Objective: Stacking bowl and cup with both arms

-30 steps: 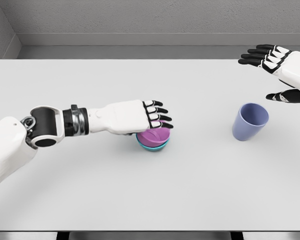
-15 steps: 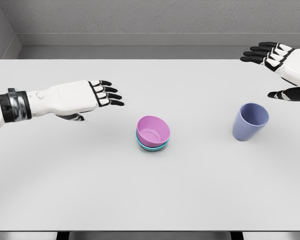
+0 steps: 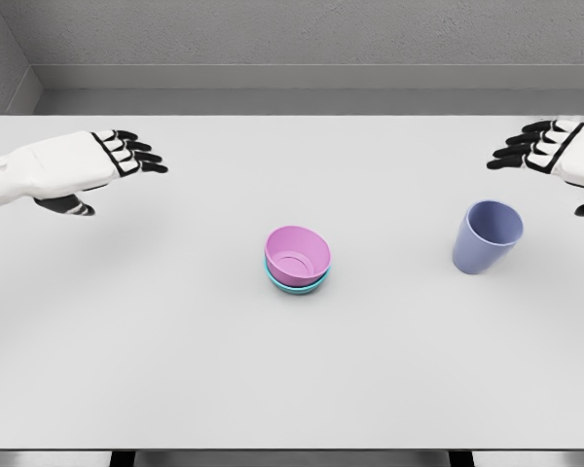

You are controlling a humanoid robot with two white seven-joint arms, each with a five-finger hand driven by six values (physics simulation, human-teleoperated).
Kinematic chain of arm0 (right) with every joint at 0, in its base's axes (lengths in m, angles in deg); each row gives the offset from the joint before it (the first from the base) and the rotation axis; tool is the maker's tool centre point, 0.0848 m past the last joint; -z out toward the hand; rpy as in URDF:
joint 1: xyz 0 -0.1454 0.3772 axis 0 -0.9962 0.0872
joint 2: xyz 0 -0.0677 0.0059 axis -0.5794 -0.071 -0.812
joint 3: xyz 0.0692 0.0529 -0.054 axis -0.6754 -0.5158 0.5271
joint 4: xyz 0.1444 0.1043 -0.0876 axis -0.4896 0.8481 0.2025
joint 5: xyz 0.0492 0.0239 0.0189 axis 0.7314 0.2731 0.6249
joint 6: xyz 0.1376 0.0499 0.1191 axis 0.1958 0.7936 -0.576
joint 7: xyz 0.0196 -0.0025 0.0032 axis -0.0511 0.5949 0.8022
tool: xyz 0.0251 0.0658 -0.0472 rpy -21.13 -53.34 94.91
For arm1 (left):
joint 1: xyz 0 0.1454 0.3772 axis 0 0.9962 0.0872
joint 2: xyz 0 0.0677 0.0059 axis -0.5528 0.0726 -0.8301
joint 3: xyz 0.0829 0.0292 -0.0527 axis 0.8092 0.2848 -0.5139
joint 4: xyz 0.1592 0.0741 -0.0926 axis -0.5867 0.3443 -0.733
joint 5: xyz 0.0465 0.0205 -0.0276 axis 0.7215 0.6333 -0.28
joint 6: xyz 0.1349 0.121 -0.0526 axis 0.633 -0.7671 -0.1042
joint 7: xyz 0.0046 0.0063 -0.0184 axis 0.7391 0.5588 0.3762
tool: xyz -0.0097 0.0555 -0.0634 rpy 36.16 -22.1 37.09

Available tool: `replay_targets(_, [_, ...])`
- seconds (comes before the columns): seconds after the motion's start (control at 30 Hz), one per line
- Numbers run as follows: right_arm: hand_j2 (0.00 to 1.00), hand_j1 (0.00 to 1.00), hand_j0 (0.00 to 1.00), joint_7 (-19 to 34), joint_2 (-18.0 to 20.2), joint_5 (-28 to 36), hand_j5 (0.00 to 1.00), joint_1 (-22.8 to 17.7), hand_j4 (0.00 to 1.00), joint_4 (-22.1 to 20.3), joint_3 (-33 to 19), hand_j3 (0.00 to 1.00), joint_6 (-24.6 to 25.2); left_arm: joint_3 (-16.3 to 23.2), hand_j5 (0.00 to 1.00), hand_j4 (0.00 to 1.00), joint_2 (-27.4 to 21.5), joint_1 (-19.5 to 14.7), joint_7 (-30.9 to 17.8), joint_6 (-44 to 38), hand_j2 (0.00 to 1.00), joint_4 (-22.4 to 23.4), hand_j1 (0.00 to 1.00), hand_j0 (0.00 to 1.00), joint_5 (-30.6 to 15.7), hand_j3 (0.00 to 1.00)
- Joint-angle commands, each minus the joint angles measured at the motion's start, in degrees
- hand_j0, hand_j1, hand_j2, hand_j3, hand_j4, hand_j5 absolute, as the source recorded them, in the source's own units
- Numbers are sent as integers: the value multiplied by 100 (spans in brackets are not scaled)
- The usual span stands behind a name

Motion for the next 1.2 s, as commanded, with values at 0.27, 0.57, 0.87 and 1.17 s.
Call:
replay_targets(0.27, [100, 100, 100, 156, -49, 71, 100, 113, 100, 67, 297, 100, 15, -27, 100, 100, 2, 114, -11, -8, 100, 31, 100, 100, 8, 100])
replay_targets(0.57, [100, 100, 100, 156, -444, 18, 100, 1652, 100, 1025, 2108, 100, 15, -27, 100, 100, 2, 132, -29, -8, 100, 31, 100, 100, 8, 100])
replay_targets(0.87, [100, 100, 100, 156, -462, 36, 100, 1581, 100, 1042, 2275, 100, 15, -62, 100, 100, 11, 185, -29, -8, 100, 22, 100, 100, 52, 100])
replay_targets(1.17, [100, 100, 100, 156, -558, 36, 100, 1599, 100, 1104, 2477, 100, 15, -62, 100, 100, 2, 220, -29, -8, 100, 14, 100, 100, 52, 100])
